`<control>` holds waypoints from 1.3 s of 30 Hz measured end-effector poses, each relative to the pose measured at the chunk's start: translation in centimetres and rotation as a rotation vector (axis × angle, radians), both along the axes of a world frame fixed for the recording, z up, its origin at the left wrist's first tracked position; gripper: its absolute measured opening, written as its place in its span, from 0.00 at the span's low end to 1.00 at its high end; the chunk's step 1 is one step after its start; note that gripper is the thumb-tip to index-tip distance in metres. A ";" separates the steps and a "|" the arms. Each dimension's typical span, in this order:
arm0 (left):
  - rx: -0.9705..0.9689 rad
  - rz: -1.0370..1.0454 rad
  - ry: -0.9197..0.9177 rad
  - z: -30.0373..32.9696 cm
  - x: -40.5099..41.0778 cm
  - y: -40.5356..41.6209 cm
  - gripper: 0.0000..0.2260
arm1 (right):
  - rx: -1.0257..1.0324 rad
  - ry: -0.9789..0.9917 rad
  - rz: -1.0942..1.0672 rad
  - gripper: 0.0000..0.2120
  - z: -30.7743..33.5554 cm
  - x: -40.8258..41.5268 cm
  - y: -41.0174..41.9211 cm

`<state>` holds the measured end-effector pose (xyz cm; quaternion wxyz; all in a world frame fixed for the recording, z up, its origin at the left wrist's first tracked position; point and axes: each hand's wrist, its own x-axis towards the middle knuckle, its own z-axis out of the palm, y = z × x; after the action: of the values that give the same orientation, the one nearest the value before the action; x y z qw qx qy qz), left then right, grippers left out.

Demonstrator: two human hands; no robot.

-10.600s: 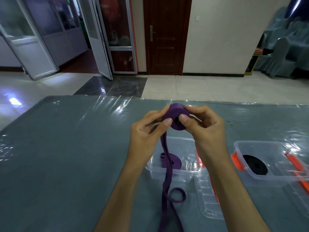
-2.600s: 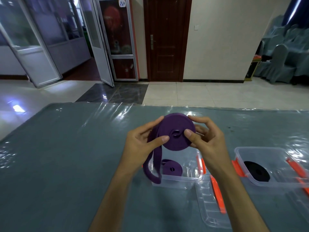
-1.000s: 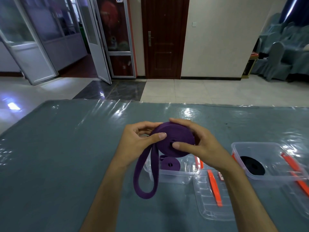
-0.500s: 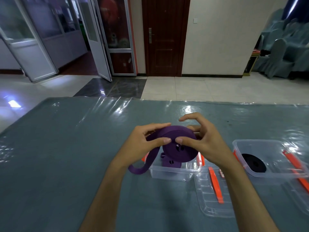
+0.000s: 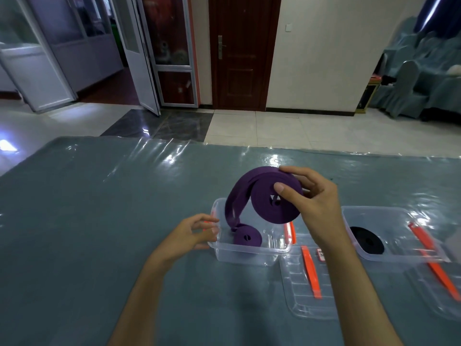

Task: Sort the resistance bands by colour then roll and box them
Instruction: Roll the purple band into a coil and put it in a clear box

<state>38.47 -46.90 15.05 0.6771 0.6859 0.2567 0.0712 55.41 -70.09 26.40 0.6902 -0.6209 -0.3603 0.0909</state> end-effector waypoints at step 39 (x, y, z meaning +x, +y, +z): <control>0.339 -0.040 -0.272 5.9 3.9 -2.6 0.23 | -0.095 -0.062 0.073 0.17 -2.2 1.0 0.1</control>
<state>42.34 -49.49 20.99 0.5819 0.7789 0.1336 0.1919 56.46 -69.97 24.17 0.6447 -0.6421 -0.3990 0.1137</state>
